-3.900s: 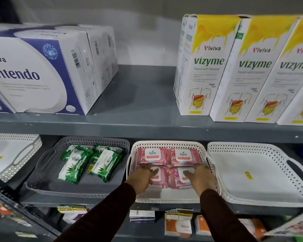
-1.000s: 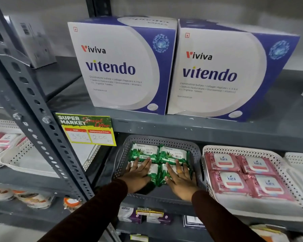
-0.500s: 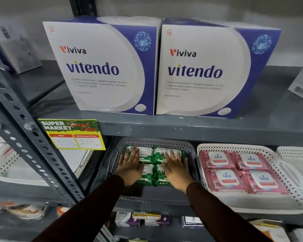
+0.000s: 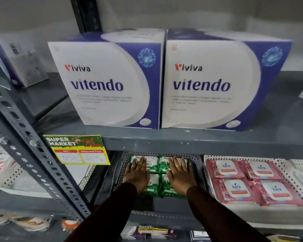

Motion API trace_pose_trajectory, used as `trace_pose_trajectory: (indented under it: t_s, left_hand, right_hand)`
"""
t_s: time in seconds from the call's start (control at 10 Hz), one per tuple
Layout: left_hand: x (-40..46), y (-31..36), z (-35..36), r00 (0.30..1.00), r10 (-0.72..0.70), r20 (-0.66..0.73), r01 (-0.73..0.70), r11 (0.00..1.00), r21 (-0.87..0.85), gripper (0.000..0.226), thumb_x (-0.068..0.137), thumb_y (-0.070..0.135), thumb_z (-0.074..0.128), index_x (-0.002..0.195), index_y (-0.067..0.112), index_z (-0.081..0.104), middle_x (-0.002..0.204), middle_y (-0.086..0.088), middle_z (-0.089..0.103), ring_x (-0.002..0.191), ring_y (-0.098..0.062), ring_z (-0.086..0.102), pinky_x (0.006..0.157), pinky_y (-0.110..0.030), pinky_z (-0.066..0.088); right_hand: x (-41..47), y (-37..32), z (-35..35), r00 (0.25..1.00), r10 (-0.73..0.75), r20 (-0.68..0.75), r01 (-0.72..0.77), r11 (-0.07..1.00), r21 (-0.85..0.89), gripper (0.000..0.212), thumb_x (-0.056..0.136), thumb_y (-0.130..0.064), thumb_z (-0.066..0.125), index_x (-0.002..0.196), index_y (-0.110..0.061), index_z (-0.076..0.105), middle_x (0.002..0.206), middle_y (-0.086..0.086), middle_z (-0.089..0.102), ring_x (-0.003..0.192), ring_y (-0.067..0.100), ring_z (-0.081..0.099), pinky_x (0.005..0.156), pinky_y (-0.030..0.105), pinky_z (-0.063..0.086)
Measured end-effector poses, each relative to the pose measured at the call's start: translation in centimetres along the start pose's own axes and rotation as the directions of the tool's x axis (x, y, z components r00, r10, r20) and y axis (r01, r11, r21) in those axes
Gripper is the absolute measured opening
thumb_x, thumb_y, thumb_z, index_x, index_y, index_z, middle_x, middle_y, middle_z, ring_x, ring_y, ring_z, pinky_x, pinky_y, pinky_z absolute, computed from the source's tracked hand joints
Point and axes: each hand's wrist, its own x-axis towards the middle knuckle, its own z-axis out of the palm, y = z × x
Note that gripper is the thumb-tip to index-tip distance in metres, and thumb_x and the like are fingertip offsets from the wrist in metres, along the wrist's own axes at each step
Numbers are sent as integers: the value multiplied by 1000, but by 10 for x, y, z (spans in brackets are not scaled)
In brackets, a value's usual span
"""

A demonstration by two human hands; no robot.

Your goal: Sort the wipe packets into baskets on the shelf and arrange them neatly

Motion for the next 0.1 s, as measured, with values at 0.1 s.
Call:
trace_pose_trajectory:
  t_s: [0.1]
  left_hand:
    - [-23,18,1,988,74,-135,-59,992,115,60,105,37,18,153,9,-4,159,-4,-12,147,-27,-7,118,-43,-1]
  right_hand:
    - [-17,-2,-9,994,-97,-52,96,995,-31,63,104,-47,16,159,-23,-4,165,0,-15,152,30,-17,121,50,-16]
